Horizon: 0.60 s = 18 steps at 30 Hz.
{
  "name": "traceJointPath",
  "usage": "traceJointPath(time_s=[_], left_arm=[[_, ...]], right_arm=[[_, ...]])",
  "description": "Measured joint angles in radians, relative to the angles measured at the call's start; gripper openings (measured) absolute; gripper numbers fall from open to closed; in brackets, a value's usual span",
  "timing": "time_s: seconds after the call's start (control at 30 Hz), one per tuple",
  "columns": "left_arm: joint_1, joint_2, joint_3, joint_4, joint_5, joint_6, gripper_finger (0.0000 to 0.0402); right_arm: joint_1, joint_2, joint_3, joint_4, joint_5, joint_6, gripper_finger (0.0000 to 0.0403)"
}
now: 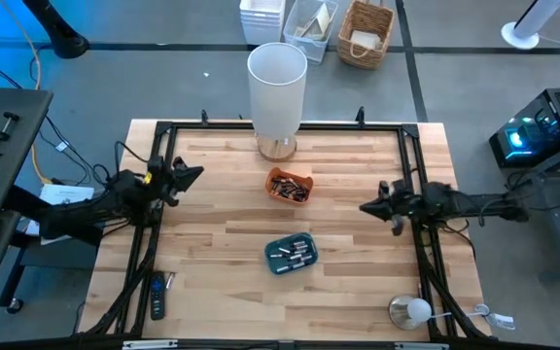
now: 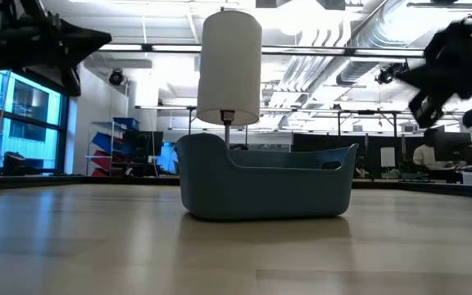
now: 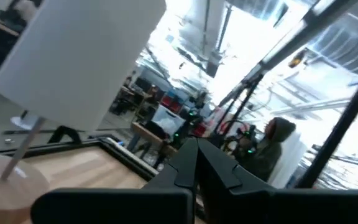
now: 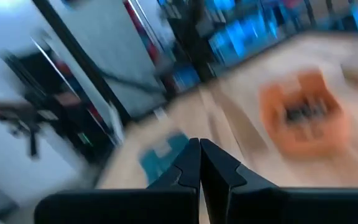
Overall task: Sort batteries
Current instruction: Return to Home Position
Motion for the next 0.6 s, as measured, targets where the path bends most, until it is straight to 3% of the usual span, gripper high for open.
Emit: traceJointPath(time_s=[0.2, 0.6], left_arm=[[-0.022, -0.001, -0.001, 0.026, -0.018, 0.000, 0.0001], [-0.097, -0.001, -0.002, -0.017, -0.023, 0.000, 0.0001]], right_arm=[[-0.002, -0.044, -0.008, 0.153, 0.004, 0.000, 0.0000], [-0.003, -0.035, -0.008, 0.095, 0.006, 0.000, 0.0000]])
